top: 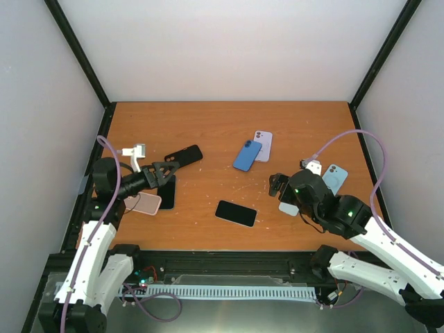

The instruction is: Put the phone into the phone case

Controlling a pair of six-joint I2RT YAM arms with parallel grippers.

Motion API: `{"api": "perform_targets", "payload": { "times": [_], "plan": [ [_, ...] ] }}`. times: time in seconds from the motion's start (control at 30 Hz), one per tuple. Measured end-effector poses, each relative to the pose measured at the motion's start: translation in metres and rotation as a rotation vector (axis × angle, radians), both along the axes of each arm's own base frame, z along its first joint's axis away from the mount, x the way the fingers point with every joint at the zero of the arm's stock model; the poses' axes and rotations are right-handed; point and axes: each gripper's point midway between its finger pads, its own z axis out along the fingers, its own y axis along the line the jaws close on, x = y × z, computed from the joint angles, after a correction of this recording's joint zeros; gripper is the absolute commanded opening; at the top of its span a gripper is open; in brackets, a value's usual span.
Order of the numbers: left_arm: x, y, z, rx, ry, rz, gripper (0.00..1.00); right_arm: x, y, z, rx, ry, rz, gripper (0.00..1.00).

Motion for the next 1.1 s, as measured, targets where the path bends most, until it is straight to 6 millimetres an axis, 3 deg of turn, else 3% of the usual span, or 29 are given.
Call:
{"api": "perform_targets", "payload": {
  "times": [0.27, 0.47, 0.63, 0.83, 0.93, 1.1],
  "plan": [
    [0.008, 0.007, -0.005, 0.01, 0.021, 0.056, 0.99, -0.001, -0.002, -0.004, 0.0, 0.007, -0.01, 1.0],
    [0.023, 0.019, -0.027, 0.03, 0.146, 0.154, 1.0, -0.003, -0.006, -0.025, -0.031, 0.057, -0.034, 1.0],
    [0.032, 0.04, -0.049, 0.038, 0.277, 0.321, 1.0, 0.0, -0.006, -0.043, -0.079, 0.109, -0.069, 0.99],
    [0.036, 0.065, -0.075, 0.059, 0.41, 0.498, 0.99, 0.007, -0.018, -0.087, -0.173, 0.188, -0.129, 0.91],
    [0.037, 0.072, -0.091, 0.076, 0.479, 0.55, 0.99, 0.012, -0.006, -0.109, -0.224, 0.227, -0.048, 0.88],
    [0.036, 0.081, -0.125, 0.113, 0.612, 0.609, 0.93, 0.022, 0.014, -0.127, -0.295, 0.249, 0.06, 0.83]
  ]
}}
